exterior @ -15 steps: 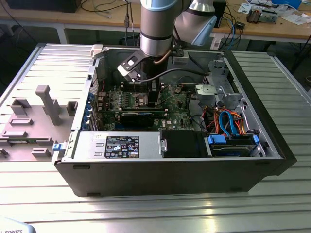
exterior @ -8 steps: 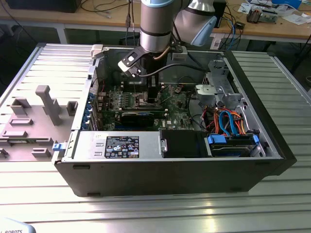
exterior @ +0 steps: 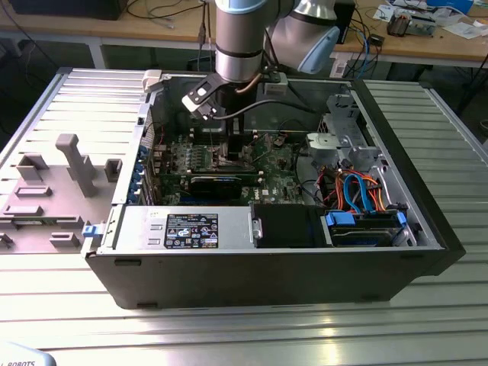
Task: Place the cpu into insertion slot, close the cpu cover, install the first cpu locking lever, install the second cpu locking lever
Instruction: 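Place the cpu into insertion slot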
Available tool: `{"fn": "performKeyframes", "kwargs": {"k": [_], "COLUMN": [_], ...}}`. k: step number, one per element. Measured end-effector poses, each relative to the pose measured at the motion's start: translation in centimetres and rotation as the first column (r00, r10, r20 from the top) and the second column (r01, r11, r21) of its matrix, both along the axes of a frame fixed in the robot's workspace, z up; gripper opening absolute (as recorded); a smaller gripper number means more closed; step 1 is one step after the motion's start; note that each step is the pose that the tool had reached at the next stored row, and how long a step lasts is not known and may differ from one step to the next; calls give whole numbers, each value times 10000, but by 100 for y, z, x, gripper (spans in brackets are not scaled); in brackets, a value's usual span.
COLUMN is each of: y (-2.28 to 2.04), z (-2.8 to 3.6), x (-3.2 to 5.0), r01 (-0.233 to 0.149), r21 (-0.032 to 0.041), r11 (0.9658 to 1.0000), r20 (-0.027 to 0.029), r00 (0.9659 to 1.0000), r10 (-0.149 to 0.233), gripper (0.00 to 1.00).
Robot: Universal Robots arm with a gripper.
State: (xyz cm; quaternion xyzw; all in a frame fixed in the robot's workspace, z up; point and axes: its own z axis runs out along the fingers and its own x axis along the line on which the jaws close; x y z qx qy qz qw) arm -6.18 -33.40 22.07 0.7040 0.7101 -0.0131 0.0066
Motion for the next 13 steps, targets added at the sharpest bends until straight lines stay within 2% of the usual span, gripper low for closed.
{"fn": "performKeyframes", "kwargs": {"k": [10, 13], "y": [2, 30], "z": [-124, -135], "x": [-26, -35], "r01": [29, 28], "r21": [-4, -4], "r11": [10000, 10000], "r20": [0, -1], "r00": [10000, 10000], "r10": [-29, -28], "gripper": [54, 54]}}
